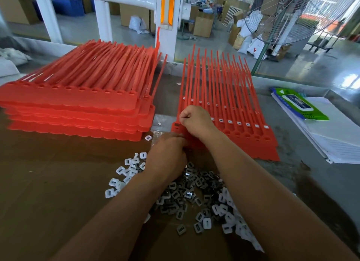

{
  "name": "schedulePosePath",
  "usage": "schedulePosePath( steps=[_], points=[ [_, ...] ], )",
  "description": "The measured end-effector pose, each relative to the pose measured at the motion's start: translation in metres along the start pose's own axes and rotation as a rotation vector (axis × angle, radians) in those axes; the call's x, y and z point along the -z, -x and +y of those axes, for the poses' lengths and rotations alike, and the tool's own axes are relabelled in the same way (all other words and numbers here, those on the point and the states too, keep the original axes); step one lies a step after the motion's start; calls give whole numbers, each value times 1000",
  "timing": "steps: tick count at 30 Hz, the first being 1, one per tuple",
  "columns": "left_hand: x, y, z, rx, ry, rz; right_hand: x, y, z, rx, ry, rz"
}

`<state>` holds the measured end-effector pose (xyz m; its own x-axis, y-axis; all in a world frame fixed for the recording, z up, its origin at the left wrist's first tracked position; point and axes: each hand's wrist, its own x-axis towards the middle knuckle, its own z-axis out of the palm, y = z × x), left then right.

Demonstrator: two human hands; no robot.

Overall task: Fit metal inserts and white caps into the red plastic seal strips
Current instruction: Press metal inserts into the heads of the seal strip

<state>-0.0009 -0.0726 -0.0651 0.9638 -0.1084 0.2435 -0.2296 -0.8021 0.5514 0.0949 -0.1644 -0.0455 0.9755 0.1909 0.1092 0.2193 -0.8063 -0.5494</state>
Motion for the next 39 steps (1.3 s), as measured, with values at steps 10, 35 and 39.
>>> schedulePosePath(
  steps=[10, 35, 39],
  points=[
    [1, -1, 1, 45, 29, -34, 56, 57, 3, 82, -72, -188],
    [-4, -7, -3, 13, 1, -29, 64, 108, 15, 127, 72, -434],
    [-3, -6, -2, 11, 5, -24, 68, 107, 14, 98, 6, -414]
  ],
)
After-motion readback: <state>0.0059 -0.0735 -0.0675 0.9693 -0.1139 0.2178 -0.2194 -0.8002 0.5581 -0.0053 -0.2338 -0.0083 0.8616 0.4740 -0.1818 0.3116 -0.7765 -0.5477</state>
